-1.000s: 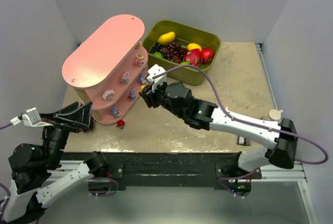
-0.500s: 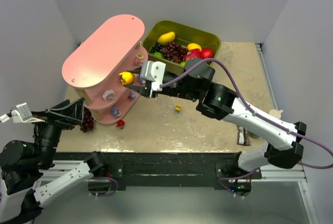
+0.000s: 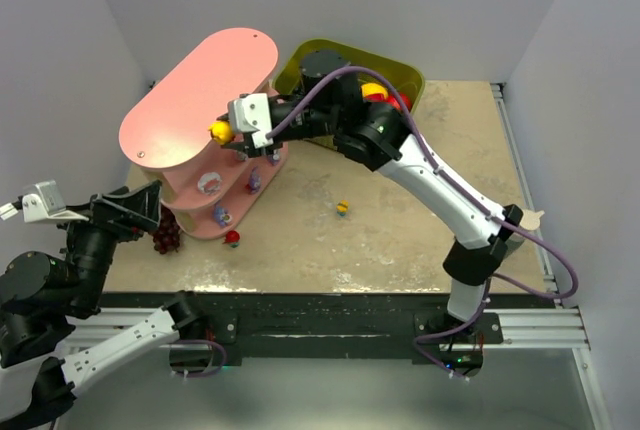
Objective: Place and organize the plastic toys onto the shelf
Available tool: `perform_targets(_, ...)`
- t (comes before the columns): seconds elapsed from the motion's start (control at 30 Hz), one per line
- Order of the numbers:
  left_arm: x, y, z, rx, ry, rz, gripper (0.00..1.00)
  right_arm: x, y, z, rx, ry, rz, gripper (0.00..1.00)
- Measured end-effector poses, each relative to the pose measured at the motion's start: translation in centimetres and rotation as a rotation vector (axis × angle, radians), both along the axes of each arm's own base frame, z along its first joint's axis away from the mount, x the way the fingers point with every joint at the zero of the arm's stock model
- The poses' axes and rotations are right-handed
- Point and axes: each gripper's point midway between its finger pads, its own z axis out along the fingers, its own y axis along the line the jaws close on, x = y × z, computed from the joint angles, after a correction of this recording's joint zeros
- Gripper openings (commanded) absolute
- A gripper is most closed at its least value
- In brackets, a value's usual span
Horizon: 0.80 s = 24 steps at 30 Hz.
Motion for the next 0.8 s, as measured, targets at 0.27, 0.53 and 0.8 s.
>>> perform_targets(0.27, 0.4, -0.8, -0.1, 0.039, 0.016, -0.014, 0.84, 1.2, -1.2, -1.7, -0.058, 0.011, 0.013, 0.22)
perform_targets(0.53, 1.9, -7.0, 0.0, 0.165, 0.012, -0.208, 0.82, -3.5, -7.2, -11.8, -0.225, 0.206, 0.014, 0.22)
perform_targets(0.8, 4.1, -14.9, -4.3, 0.283, 0.095, -0.406, 0.81, -4.0, -7.1, -24.7, -0.399, 0.469, -0.036, 0.25)
